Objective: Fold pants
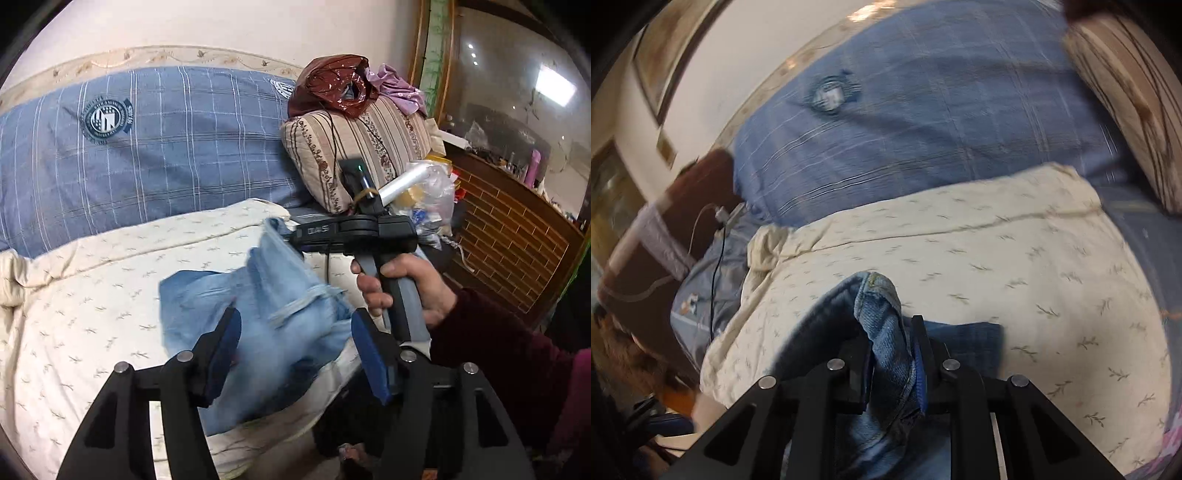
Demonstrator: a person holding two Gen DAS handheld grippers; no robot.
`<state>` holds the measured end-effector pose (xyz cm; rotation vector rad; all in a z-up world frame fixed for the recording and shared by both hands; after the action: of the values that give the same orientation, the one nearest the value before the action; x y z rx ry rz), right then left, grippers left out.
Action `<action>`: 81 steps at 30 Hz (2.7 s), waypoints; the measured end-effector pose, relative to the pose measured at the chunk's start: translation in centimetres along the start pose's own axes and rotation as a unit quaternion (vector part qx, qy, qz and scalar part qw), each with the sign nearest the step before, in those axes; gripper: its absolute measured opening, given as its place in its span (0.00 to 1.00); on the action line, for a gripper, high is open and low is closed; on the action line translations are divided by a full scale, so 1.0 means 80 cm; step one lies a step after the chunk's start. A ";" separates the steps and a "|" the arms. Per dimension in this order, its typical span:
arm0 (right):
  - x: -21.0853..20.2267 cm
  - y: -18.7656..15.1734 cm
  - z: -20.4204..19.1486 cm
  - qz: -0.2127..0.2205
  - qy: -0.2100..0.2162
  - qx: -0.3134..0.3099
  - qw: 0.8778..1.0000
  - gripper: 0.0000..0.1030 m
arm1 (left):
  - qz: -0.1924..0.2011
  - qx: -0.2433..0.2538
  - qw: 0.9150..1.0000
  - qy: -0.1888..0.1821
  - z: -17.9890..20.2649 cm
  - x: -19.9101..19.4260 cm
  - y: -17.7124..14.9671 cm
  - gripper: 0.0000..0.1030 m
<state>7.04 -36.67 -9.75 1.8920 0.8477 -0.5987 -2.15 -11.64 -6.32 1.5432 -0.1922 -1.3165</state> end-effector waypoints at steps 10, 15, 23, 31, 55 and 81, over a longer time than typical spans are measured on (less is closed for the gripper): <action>-0.019 -0.019 0.114 -0.021 0.034 0.122 0.992 0.58 | -0.088 -0.072 0.990 0.080 -0.064 0.075 -0.029 0.64; -0.072 -0.019 0.104 -0.004 -0.059 0.085 0.995 0.58 | -0.116 -0.056 0.985 0.118 -0.058 0.104 -0.039 0.64; -0.108 -0.036 -0.014 0.021 -0.047 -0.021 0.998 0.58 | -0.152 -0.046 0.979 0.131 -0.044 0.146 -0.040 0.64; -0.008 -0.051 0.009 -0.058 -0.042 0.041 0.997 0.58 | -0.146 -0.055 0.982 0.111 -0.053 0.138 -0.027 0.65; 0.017 -0.054 0.050 -0.060 -0.049 0.104 0.992 0.63 | -0.145 -0.085 0.980 0.109 -0.068 0.139 -0.026 0.80; 0.012 -0.170 -0.032 -0.105 -0.121 -0.035 0.986 0.31 | -0.175 -0.073 0.958 0.214 -0.087 0.129 -0.085 0.80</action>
<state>-2.62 -29.80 -16.98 1.6378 0.9023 -0.8958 4.08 -11.63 -19.07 1.7428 0.4612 -1.1930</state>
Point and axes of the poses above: each gripper's, at about its wrist camera, not at the fingertips, and x roughly the way its jaws point, z to its right, y to its top, the point moved 2 cm from there along x, roughly the way its jaws point, and after that the axes turned 5 degrees about -z, right-handed, at the moved point
